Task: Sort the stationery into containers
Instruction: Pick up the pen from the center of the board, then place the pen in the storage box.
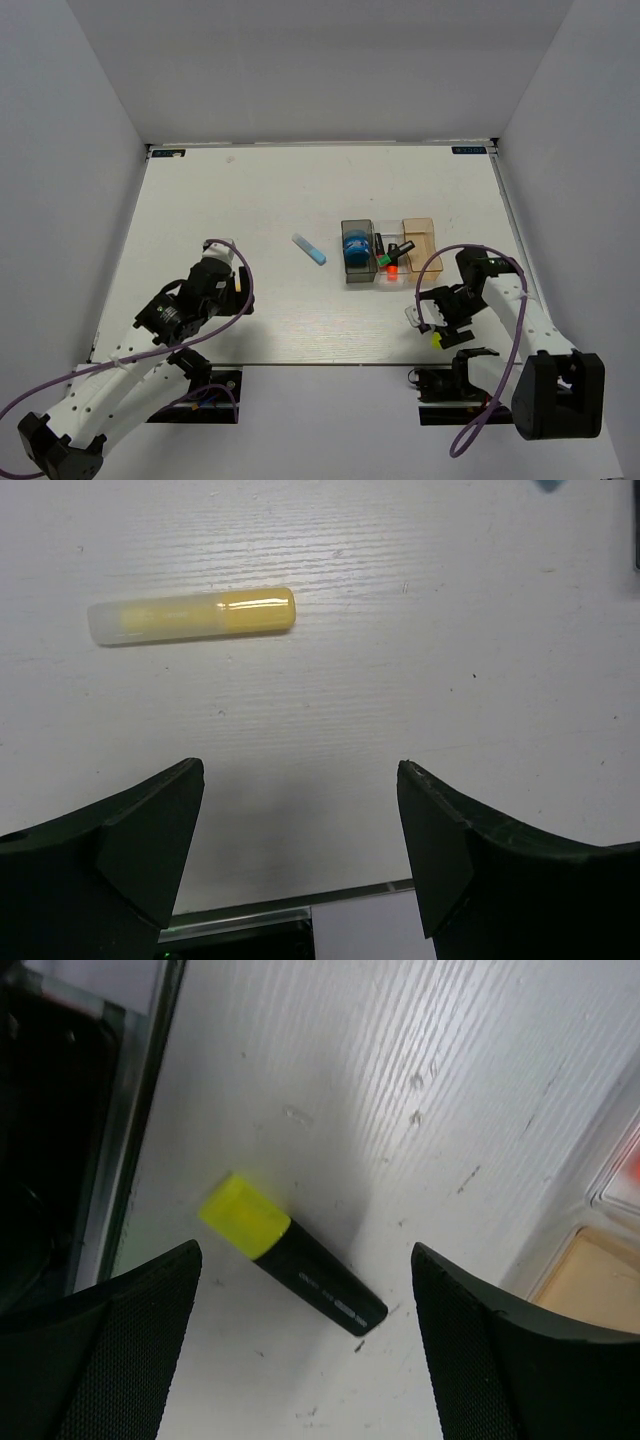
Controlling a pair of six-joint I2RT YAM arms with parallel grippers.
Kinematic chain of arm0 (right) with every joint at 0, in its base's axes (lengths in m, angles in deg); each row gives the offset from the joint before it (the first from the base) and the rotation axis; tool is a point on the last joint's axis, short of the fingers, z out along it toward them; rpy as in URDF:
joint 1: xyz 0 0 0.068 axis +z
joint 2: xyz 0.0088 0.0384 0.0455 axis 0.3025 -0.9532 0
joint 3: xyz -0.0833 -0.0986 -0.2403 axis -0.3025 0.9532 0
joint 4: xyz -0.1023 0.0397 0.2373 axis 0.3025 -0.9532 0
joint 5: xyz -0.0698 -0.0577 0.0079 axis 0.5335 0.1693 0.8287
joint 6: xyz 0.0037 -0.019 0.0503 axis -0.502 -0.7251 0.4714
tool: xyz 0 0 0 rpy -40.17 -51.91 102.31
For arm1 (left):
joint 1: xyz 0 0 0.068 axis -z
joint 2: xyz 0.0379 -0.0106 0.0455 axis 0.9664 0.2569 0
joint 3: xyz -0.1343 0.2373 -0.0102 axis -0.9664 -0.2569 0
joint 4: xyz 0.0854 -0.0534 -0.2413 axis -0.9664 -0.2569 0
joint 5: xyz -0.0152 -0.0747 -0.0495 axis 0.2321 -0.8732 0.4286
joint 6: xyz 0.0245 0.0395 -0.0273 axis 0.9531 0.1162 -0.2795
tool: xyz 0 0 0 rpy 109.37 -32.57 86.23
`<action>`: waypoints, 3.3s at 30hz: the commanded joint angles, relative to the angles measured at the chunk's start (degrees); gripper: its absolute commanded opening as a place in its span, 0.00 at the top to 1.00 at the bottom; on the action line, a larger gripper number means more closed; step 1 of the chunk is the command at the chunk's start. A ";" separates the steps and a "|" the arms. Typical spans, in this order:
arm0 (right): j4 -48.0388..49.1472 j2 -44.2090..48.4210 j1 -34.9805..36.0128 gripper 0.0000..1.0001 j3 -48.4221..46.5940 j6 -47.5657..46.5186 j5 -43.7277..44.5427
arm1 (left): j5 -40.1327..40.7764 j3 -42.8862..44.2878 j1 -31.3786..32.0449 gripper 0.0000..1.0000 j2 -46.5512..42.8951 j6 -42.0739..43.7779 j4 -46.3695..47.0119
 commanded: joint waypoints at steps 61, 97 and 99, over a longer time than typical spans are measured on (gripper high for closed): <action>31.23 -2.98 0.50 1.00 -2.52 16.33 -16.40 | -1.36 0.42 -0.37 0.11 3.13 -0.33 -0.14; 49.95 -31.64 5.95 1.00 -31.36 122.99 2.23 | -4.17 -0.72 -10.82 0.13 14.73 -24.48 6.19; 50.04 -32.08 6.21 0.88 -31.44 122.20 2.67 | -4.26 -0.81 -11.80 0.13 15.08 -26.69 6.54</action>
